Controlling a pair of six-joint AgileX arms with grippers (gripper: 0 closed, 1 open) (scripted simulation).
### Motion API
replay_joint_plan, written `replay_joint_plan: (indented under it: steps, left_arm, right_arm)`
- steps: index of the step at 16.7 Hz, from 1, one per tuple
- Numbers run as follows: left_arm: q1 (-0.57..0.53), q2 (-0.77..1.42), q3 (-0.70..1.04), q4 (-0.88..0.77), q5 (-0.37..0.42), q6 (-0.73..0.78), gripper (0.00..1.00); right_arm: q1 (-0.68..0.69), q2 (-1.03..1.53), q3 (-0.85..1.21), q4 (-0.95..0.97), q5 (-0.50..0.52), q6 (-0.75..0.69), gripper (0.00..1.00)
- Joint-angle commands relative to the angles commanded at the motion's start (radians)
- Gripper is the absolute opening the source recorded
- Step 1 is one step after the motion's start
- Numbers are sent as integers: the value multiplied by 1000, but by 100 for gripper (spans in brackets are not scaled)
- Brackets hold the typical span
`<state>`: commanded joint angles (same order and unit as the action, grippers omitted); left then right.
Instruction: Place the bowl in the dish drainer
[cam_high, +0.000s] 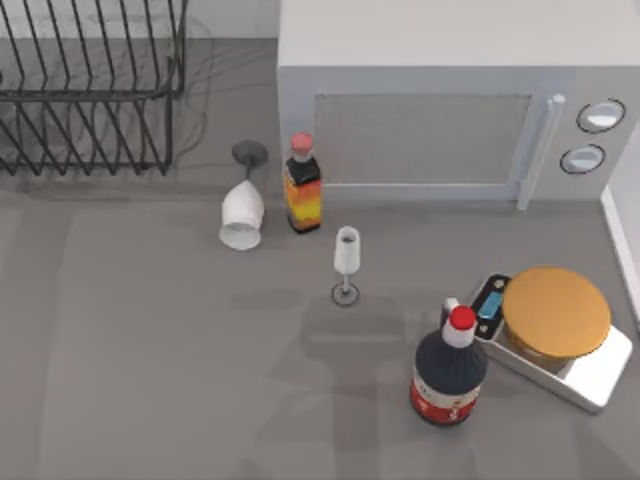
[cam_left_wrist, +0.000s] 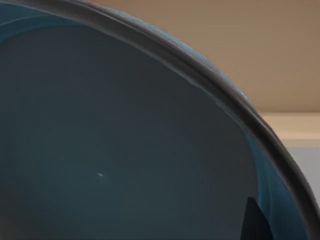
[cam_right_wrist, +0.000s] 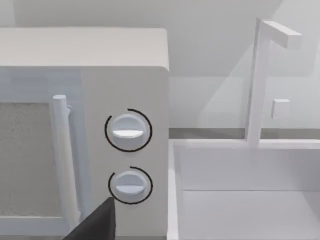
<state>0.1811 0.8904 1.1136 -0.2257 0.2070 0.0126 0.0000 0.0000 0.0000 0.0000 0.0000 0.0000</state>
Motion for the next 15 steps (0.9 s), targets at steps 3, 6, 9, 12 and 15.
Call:
replay_joint_plan:
  steps: [3,6,9,12,15]
  left_arm:
    - [-5,16,3,11,-3,0,0]
    - [-16,110,-2,108,-9,0,0]
    - [-33,277,-22,290,-24,1,0]
    - [-55,469,-61,526,-45,4,0]
    - [-79,648,-110,770,-67,6,0]
  right_arm:
    - [0,0,0,0,0,0,100]
    - [0,0,0,0,0,0,100]
    - [0,0,0,0,0,0,100]
    - [0,0,0,0,0,0,100]
    - [0,0,0,0,0,0,100]
